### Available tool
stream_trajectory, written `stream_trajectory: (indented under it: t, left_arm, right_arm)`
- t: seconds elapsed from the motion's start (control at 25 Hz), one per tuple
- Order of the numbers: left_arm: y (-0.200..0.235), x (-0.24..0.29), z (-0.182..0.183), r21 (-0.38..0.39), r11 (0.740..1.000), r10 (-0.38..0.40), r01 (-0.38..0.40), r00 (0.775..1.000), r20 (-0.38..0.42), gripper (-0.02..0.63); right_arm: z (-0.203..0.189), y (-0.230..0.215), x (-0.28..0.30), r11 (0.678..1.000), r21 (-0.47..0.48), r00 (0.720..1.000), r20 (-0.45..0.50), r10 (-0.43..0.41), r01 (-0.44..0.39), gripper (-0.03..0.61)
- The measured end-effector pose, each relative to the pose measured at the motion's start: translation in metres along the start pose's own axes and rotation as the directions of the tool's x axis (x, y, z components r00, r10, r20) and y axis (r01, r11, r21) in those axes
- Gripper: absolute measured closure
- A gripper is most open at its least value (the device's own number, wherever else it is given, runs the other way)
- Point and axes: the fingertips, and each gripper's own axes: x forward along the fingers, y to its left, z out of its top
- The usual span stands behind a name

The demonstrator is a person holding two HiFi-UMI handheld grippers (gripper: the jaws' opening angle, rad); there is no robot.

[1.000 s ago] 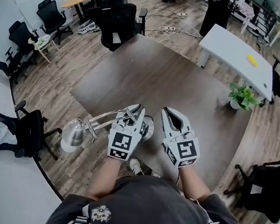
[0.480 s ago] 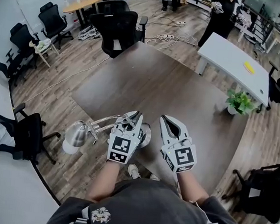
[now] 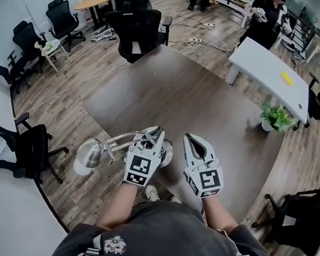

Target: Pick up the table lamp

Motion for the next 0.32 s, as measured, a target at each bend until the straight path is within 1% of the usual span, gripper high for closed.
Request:
stream_trajectory:
  t: [0.16, 0.32]
  left_arm:
    - [-0.0014, 0.0005, -0.0074, -0.001, 1.0, 0.0, 0.0, 1.0, -0.011, 0.571]
    - [0.0001, 0.0034, -0.0106, -0.01, 1.0, 0.006, -0.006, 1.0, -0.006, 0.571]
  right_arm:
    - [-0.004, 0.0024, 0.0013, 1.0, -0.001, 1.0, 0.0, 0.008, -0.008, 0.552]
    - [-0.005, 0.0008, 0.0027, 1.0, -0.014, 1.0, 0.008, 0.019, -0.019, 0.552]
